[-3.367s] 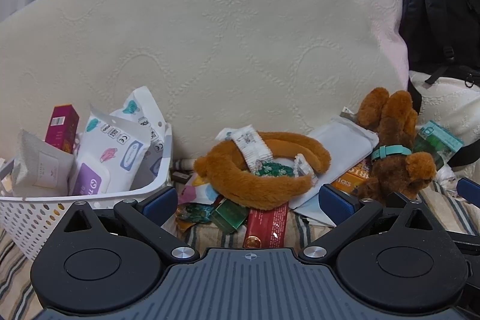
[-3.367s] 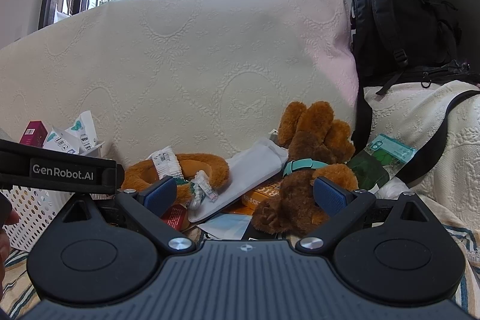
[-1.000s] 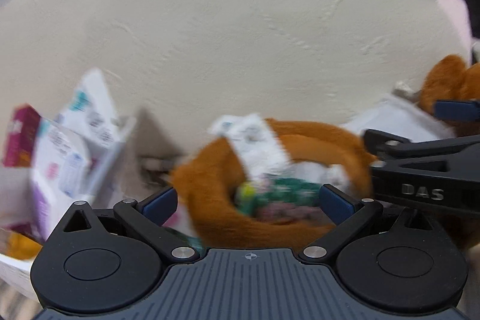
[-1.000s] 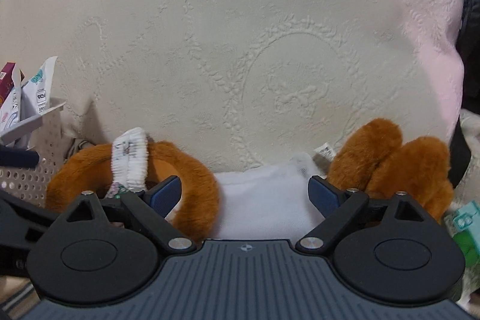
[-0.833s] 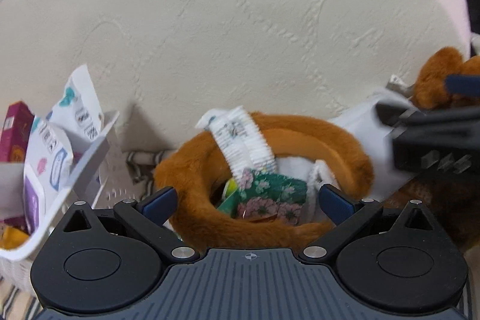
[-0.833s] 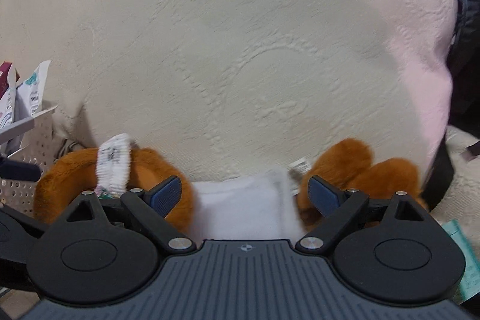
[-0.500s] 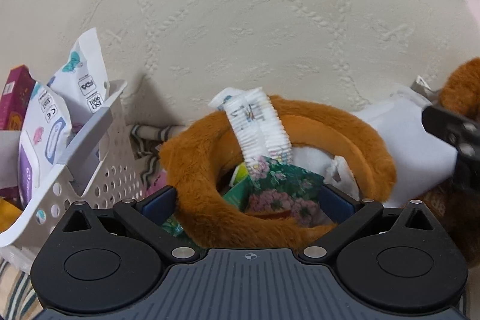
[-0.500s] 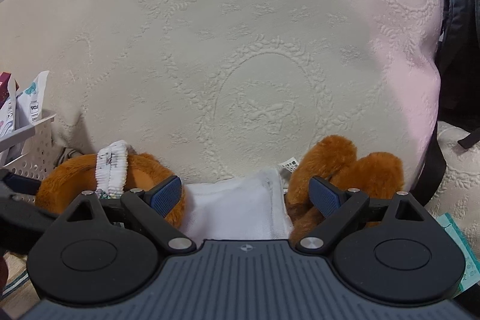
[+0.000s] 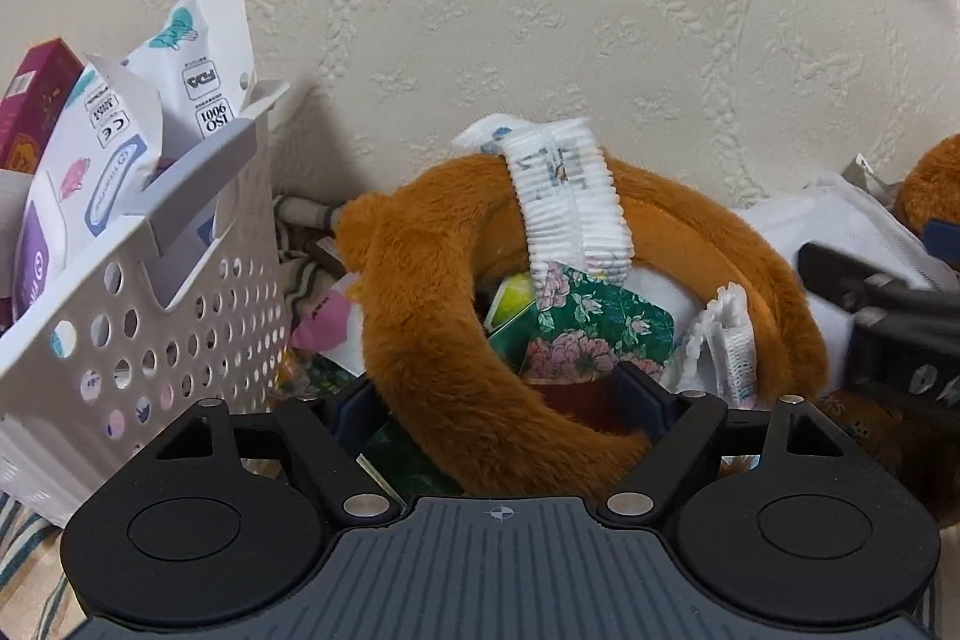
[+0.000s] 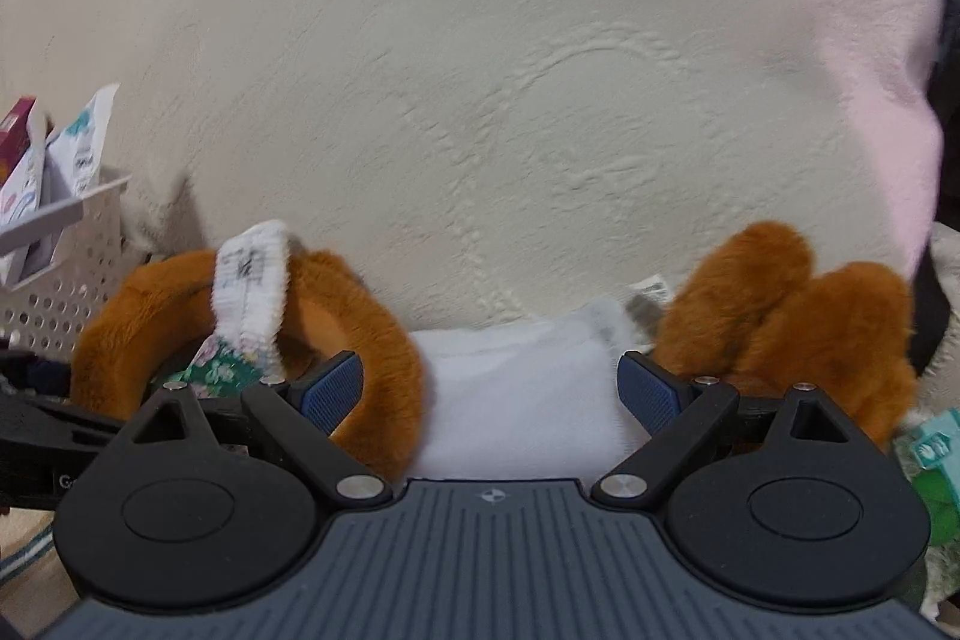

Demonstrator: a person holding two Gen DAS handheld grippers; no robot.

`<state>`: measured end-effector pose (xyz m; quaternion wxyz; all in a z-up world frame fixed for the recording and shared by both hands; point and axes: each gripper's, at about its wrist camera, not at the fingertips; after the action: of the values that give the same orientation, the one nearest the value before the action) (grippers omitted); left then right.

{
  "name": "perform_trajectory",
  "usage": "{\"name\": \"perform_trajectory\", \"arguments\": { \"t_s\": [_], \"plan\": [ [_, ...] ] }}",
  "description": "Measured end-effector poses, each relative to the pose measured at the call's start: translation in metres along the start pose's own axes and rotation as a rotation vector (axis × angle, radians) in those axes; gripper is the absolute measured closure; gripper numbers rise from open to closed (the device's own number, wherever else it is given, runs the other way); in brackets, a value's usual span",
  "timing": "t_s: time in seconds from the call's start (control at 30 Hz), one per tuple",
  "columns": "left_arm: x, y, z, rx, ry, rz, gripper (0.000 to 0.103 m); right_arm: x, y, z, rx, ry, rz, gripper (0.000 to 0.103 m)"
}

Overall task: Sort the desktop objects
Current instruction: 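Close the left gripper on the brown plush ring while the right gripper grasps it too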

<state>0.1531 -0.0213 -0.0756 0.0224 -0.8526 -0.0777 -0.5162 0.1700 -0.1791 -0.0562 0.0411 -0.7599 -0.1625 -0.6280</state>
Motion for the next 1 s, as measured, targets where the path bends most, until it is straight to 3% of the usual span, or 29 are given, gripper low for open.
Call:
{"name": "perform_trajectory", "arguments": {
  "t_s": [0.17,0.5,0.53,0.57,0.6,0.77,0.9,1.0],
  "plan": [
    [-0.006,0.002,-0.003,0.052,0.02,0.072,0.012,-0.004,-0.01,0.016,0.005,-0.036,-0.041,0.01],
    [-0.011,-0.001,-0.005,0.039,0.028,0.125,0.012,-0.018,-0.022,0.05,0.024,-0.102,-0.059,0.013],
    [-0.011,-0.001,-0.002,0.035,0.029,0.123,0.013,-0.019,-0.022,0.052,0.042,-0.105,-0.051,0.025],
    [-0.009,-0.001,-0.001,0.027,0.031,0.119,0.016,-0.019,-0.021,0.053,0.088,-0.111,-0.026,0.057],
    [-0.009,-0.002,-0.002,0.012,0.031,0.114,0.021,-0.018,-0.02,0.054,0.143,-0.129,0.015,0.073],
    [-0.011,0.003,-0.005,-0.006,0.041,0.134,0.029,-0.019,-0.026,0.041,0.119,-0.079,0.005,0.072],
    [-0.008,-0.001,-0.011,-0.016,0.049,0.109,0.045,-0.02,-0.017,0.021,0.11,-0.036,0.043,0.072],
    [-0.005,-0.002,-0.018,-0.042,0.063,0.101,0.049,-0.018,-0.011,0.007,0.092,0.0,0.041,0.072]
  ]
}}
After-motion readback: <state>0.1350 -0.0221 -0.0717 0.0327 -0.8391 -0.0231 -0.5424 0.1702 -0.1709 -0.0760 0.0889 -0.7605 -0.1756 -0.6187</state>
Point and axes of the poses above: each gripper's, at about its wrist camera, not at the fingertips, and z roughly the way its jaws point, y to its right, x to its top, and after that the axes turned 11 degrees about y, right-handed
